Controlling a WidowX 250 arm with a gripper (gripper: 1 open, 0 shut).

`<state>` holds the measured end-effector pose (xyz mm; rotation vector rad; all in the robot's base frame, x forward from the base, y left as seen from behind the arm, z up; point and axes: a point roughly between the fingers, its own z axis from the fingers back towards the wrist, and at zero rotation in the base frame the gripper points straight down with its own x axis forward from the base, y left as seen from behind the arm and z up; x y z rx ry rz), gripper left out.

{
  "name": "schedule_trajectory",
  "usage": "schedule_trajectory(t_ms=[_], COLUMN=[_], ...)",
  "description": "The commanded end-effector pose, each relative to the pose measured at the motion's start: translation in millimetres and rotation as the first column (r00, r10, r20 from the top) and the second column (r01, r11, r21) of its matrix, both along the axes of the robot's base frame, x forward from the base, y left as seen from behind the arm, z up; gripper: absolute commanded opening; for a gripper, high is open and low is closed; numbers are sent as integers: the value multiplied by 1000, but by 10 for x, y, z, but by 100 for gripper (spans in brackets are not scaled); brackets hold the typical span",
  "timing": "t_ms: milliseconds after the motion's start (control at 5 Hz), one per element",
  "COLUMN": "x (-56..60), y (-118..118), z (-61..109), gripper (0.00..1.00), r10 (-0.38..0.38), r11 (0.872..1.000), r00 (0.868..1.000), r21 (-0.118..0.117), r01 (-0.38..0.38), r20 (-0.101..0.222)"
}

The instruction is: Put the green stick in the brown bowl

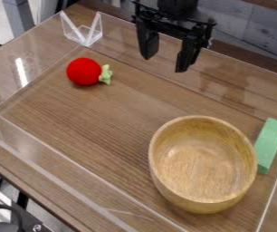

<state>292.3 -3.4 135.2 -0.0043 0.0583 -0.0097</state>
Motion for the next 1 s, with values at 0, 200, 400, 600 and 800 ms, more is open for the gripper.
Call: schedule_trajectory(t_ms=[0, 200, 400, 600, 800], x=[-32, 12, 135, 225, 300], y=[1, -297, -660, -999, -1145], z=[-128, -224, -207, -202, -271], gripper=[100, 100, 100, 100, 100], r10=[-4, -56, -159, -257, -258], r11=[1000, 998, 987, 966, 965], r00=[1000, 998, 987, 966, 966], r21=[-6, -23, -30, -38, -40], r01=[4, 55, 158, 256, 257], r20=[-31, -33, -23, -13, -8])
